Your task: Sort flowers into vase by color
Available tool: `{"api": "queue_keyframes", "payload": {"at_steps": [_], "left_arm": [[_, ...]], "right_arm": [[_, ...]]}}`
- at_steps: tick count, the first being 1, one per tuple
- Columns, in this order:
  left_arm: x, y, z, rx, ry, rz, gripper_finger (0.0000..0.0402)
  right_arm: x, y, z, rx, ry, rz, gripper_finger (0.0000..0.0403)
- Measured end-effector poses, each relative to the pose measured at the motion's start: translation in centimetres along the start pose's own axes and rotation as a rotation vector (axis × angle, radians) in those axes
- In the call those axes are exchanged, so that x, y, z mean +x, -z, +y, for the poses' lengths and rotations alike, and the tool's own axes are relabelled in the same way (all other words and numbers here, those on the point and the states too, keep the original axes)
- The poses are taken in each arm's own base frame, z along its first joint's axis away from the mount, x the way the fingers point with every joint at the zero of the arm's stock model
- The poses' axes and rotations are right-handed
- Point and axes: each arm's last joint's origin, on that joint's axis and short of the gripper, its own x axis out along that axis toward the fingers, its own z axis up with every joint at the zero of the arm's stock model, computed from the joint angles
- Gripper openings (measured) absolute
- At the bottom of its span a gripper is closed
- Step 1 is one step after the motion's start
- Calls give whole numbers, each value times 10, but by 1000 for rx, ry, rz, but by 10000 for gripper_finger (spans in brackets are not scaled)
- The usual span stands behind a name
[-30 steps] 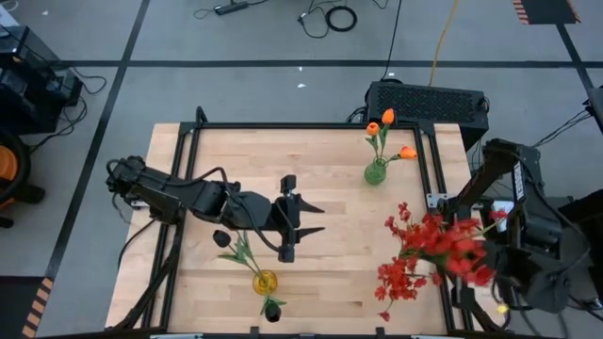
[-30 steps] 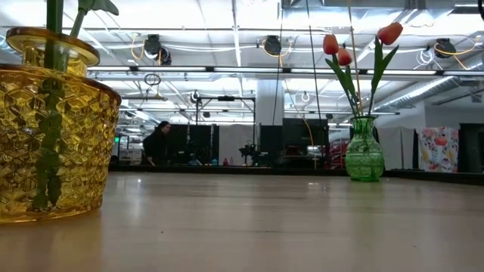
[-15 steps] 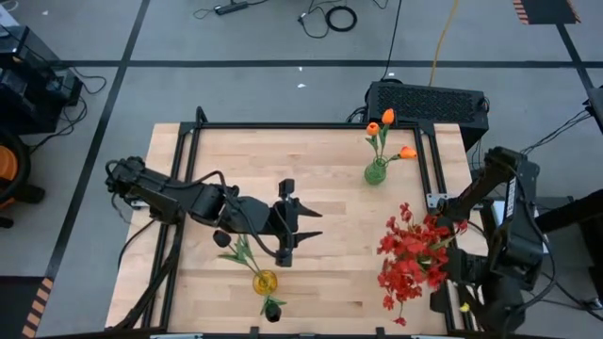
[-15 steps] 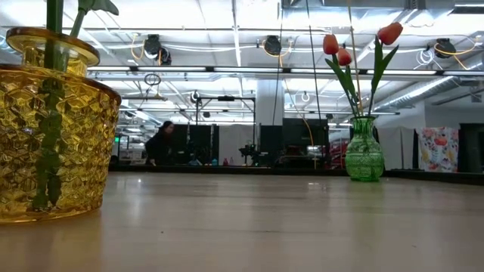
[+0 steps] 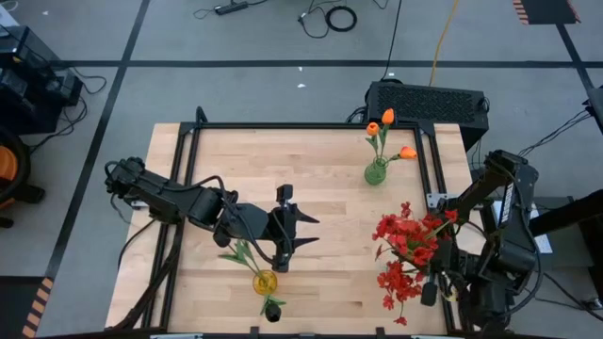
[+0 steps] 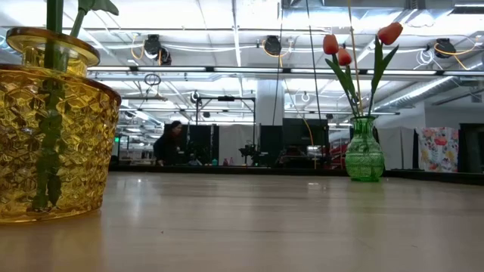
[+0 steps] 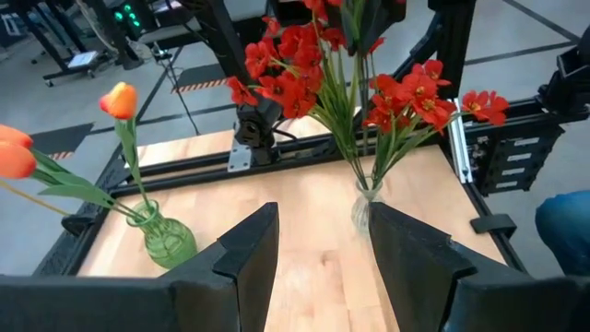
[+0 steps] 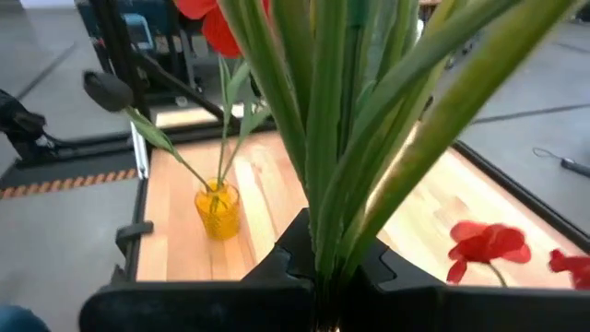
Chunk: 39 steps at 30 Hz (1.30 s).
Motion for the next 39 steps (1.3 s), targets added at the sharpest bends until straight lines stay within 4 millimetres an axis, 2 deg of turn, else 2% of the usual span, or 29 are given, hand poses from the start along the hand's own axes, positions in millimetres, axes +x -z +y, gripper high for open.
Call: {"api": "queue_keyframes", "payload": {"at_steps": [13, 24, 31, 39], "left_arm": [[-6, -1, -15, 8, 42, -12, 176], [25, 1, -25, 12, 29, -85, 176], [26, -1, -25, 31, 28, -105, 176], [26, -1, -25, 47, 26, -106, 176]], "right_arm": [[15, 20, 17, -77, 39, 83, 4], [15, 22, 18, -75, 26, 132, 4], [15, 23, 18, -74, 20, 152, 10], [18, 28, 24, -79, 51, 85, 16]]}}
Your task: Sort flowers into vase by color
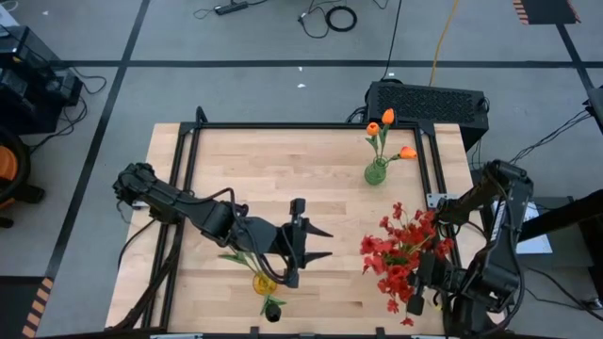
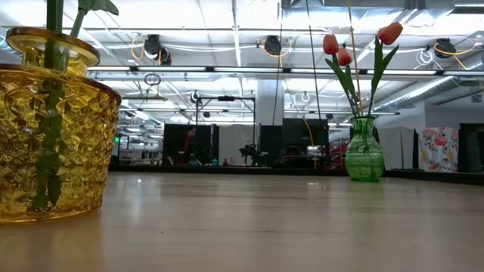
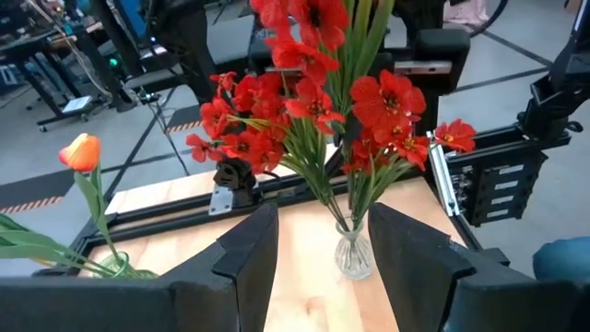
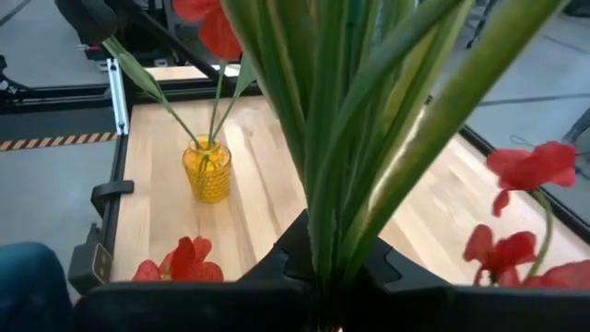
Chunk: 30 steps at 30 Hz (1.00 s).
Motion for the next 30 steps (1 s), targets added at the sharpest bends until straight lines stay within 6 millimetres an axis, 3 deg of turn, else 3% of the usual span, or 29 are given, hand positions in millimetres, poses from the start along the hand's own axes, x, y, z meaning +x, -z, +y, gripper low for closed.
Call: {"api": "queue_keyframes", "payload": {"at_steps": [15, 30], "left_arm": [[0, -2, 0, -7, -3, -21, 176], [0, -6, 1, -13, -8, -55, 176]], "right_arm": [[13, 22, 22, -51, 66, -65, 12], [16, 28, 22, -48, 86, -39, 29]]}}
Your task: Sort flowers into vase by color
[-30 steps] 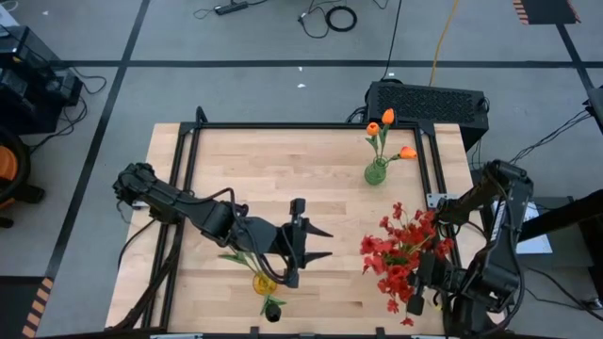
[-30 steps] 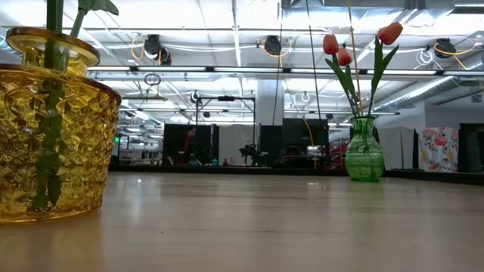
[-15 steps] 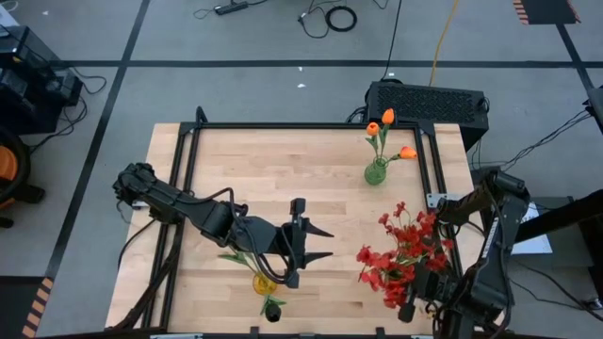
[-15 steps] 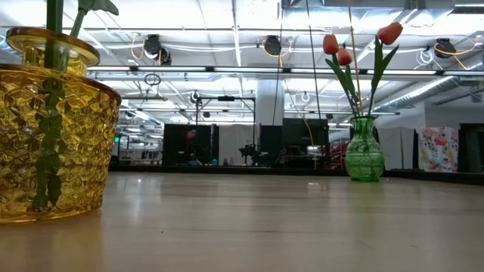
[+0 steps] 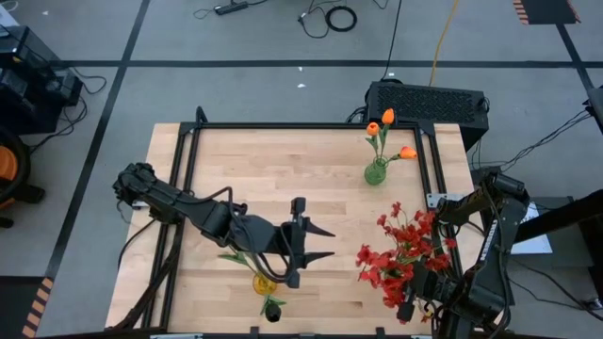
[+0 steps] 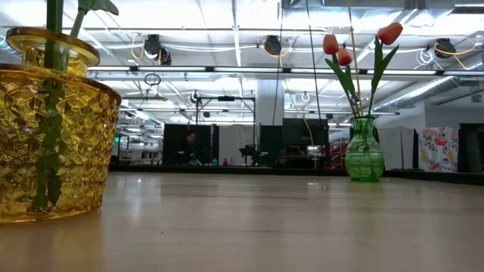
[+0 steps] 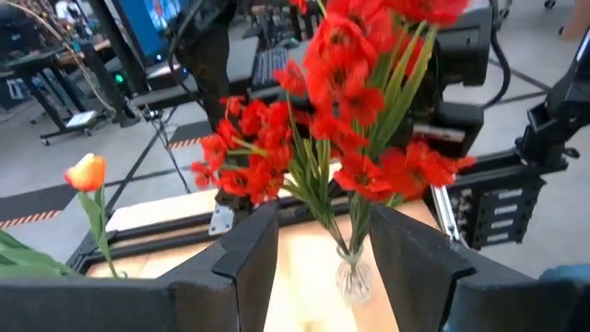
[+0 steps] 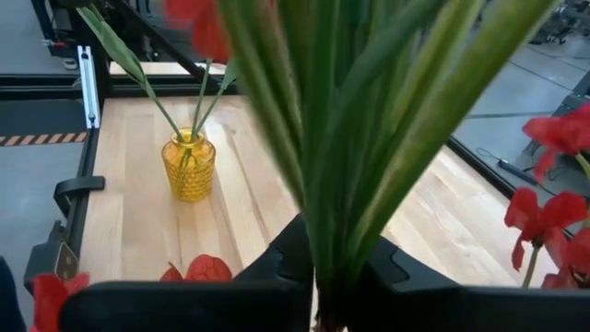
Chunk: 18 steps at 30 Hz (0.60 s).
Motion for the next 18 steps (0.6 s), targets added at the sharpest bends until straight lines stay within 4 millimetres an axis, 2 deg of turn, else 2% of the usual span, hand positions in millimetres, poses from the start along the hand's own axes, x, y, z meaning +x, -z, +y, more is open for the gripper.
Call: {"api": "queue_keyframes", "payload": {"at_steps": [10, 18], "left_arm": [[4, -2, 12, -3, -27, -29, 176], [10, -3, 17, -42, 75, -82, 176]], "right_arm": [[0, 1, 0, 1, -4, 23, 66], [0, 0, 0, 9, -5, 31, 79]]}}
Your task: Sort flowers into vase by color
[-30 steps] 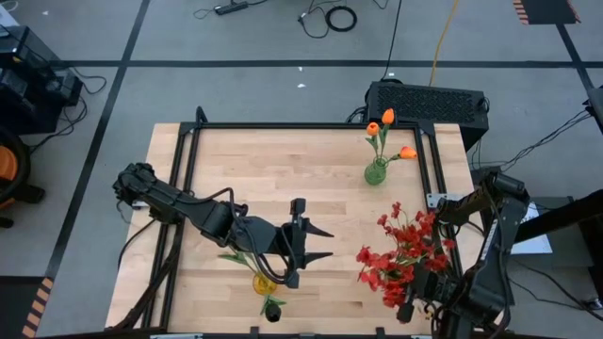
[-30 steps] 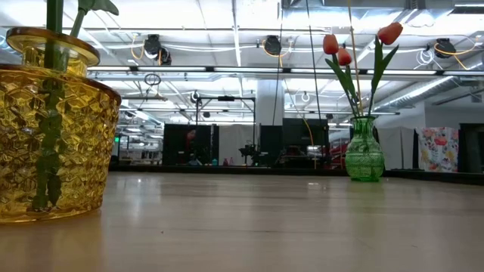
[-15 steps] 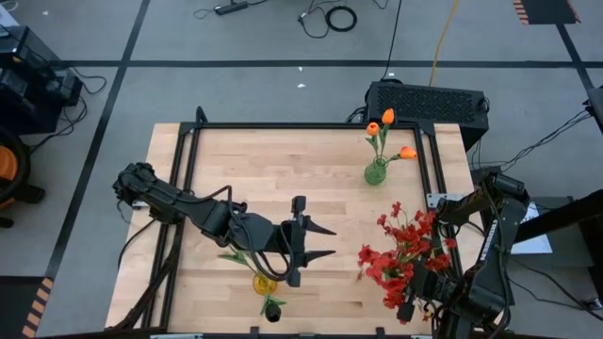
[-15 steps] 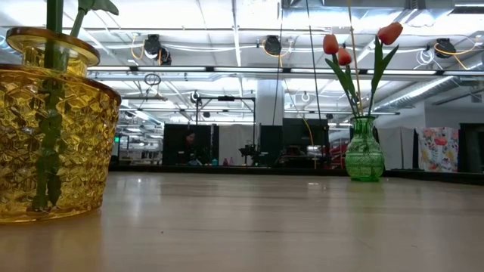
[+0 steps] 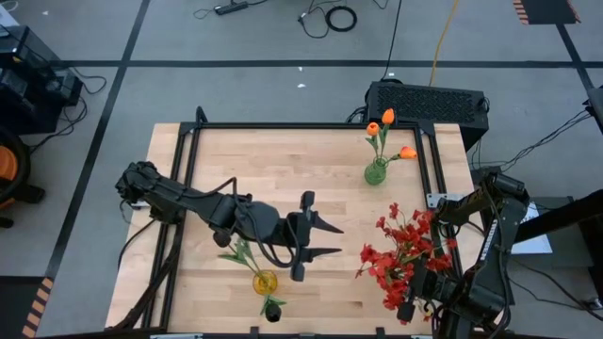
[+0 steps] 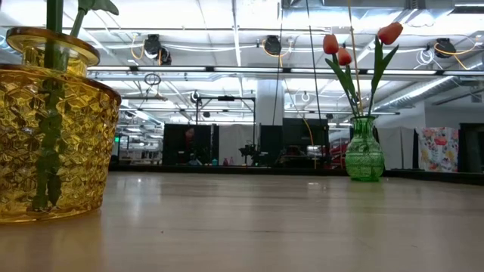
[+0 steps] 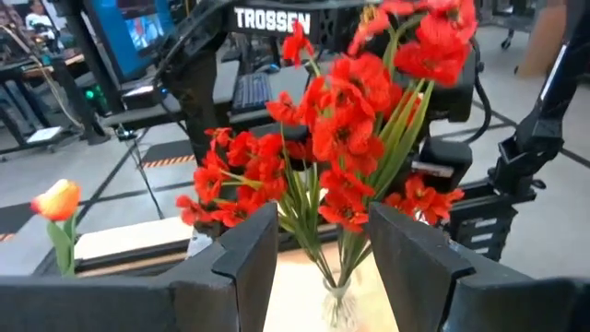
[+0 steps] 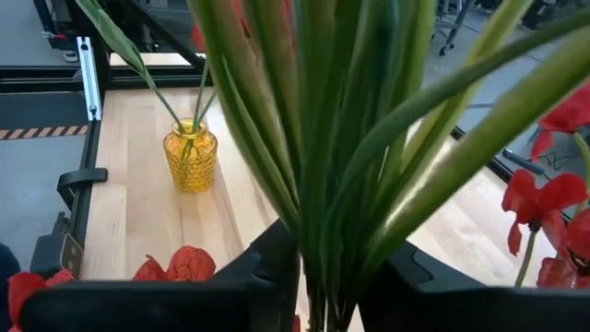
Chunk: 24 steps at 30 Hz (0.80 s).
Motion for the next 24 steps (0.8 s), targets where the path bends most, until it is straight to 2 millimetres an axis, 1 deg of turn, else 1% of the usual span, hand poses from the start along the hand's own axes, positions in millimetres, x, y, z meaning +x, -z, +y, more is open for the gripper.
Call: {"api": "queue_keyframes", "payload": {"at_steps": [18, 24], "left_arm": [[0, 0, 0, 5, 6, -4, 176], [0, 0, 0, 10, 7, -1, 176]], "right_arm": [[-3, -3, -6, 53, -15, 69, 136], [-7, -13, -5, 82, -30, 80, 148]]}}
